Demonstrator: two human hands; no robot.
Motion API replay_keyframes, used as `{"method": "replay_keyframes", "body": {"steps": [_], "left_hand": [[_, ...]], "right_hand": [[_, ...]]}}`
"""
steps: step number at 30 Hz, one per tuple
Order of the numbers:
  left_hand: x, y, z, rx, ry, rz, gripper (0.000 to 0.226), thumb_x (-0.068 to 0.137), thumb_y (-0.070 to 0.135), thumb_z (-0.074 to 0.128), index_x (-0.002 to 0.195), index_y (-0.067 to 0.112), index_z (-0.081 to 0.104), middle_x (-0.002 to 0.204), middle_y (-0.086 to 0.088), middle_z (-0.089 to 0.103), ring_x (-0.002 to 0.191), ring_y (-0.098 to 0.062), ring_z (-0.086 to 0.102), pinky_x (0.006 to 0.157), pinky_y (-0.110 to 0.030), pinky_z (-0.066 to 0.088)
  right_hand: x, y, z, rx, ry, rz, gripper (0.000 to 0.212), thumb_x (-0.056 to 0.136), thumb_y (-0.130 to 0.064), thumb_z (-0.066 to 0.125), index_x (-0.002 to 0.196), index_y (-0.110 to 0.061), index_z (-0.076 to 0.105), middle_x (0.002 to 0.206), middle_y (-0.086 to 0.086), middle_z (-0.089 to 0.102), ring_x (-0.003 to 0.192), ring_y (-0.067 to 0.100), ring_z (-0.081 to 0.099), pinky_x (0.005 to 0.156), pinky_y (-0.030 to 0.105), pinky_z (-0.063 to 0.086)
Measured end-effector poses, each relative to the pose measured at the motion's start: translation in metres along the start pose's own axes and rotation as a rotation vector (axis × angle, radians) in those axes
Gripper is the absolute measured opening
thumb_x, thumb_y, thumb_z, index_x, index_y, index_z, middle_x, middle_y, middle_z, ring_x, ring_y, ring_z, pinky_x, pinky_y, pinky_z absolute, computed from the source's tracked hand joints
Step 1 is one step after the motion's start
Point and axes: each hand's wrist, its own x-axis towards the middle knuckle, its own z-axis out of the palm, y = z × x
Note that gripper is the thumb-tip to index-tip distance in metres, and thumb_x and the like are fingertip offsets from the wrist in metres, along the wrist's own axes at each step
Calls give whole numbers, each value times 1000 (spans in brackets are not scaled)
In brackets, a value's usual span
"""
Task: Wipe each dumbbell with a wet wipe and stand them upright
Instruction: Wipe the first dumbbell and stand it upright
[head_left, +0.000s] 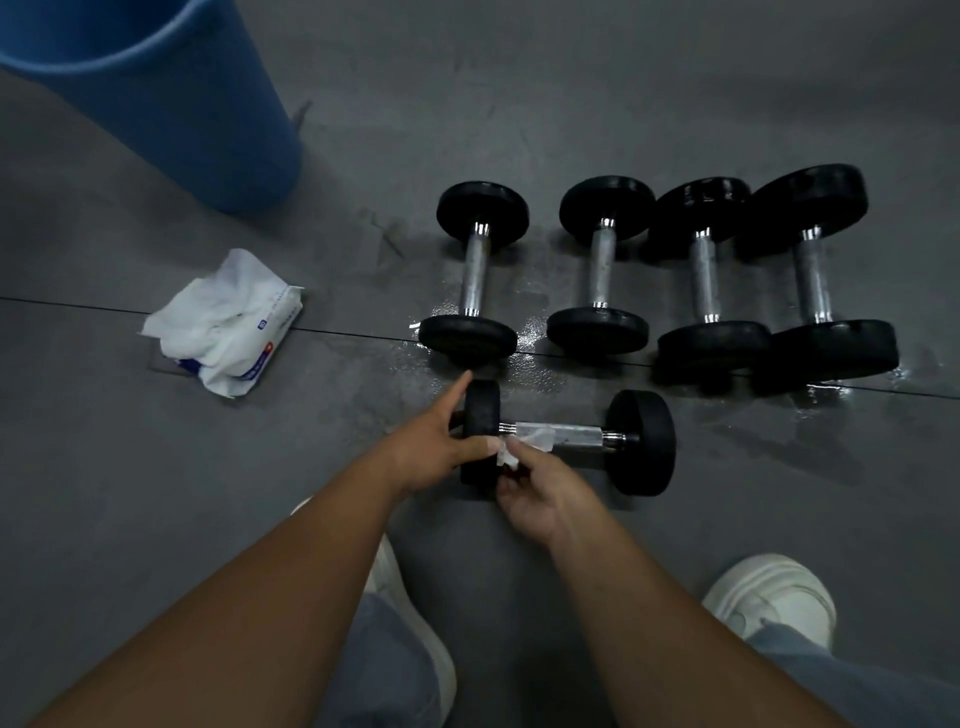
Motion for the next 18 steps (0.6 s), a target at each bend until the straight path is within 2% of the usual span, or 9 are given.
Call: {"method": "replay_keyframes", "body": {"steps": [3, 5, 6, 7, 8, 10, 13, 16, 18], "left_hand": [[1, 0, -1, -7, -3, -3, 98, 85, 10, 73, 156, 36, 11, 146, -8, 45, 128, -13, 49, 94, -21, 47], [-1, 0, 0, -8, -7, -11, 98, 85, 10, 73, 156, 35, 10, 146, -8, 45, 129, -13, 48, 95, -21, 48], [-1, -1, 0, -5, -6, -10, 99, 85, 9, 73, 156, 35, 9, 147, -8, 44, 130, -14, 48, 99, -24, 47], [-2, -2, 1, 1, -5, -7, 99, 85, 9, 73, 156, 36, 9, 149, -9, 43, 132, -15, 47, 105, -29, 45], [-3, -3, 1, 5, -5, -5, 99, 85, 10, 74, 155, 36, 9, 150, -10, 42, 134, -16, 46, 108, -32, 42], [-2, -4, 0, 6, -1, -3, 99, 85, 10, 73, 155, 35, 9, 149, -10, 42, 134, -16, 45, 106, -29, 42], [1, -2, -1, 21, 5, 3, 99, 85, 11, 74, 156, 34, 8, 147, -8, 45, 132, -16, 47, 102, -27, 43], [-1, -4, 3, 69, 17, 12, 101, 84, 12, 75, 156, 34, 7, 148, -7, 43, 133, -16, 46, 105, -28, 41], [-5, -5, 5, 75, 26, 27, 101, 85, 10, 74, 156, 32, 7, 146, -5, 42, 133, -15, 44, 107, -27, 40]], "right_hand": [[0, 2, 9, -43, 138, -13, 11, 92, -2, 56, 82, -7, 56, 72, 6, 55, 31, 5, 52, 31, 12, 37], [0, 3, 13, 20, 146, -31, 12, 92, 6, 51, 93, -4, 58, 76, 10, 54, 41, 11, 57, 35, 12, 43], [0, 1, 14, 54, 135, -63, 22, 93, 11, 45, 105, -2, 58, 81, 12, 55, 53, 16, 57, 46, 12, 49], [-2, -3, 14, 94, 130, -89, 34, 93, 16, 39, 118, -1, 55, 87, 14, 56, 65, 19, 56, 66, 14, 54], [-3, -8, 13, 119, 139, -104, 41, 92, 19, 35, 126, 1, 51, 91, 16, 56, 76, 23, 57, 89, 21, 51], [-9, -11, 11, 125, 127, -108, 44, 91, 21, 35, 130, 4, 47, 88, 16, 54, 90, 27, 59, 108, 34, 38], [-15, -7, 11, 177, 88, -100, 40, 91, 20, 36, 127, 5, 48, 105, 17, 56, 111, 31, 57, 110, 36, 35], [-9, -9, 14, 140, 117, -43, 23, 92, 19, 33, 91, 11, 54, 86, 18, 54, 78, 26, 56, 109, 33, 35], [-14, -10, 12, 92, 138, -40, 24, 92, 17, 36, 108, 14, 54, 95, 22, 58, 80, 25, 57, 98, 30, 44]]}}
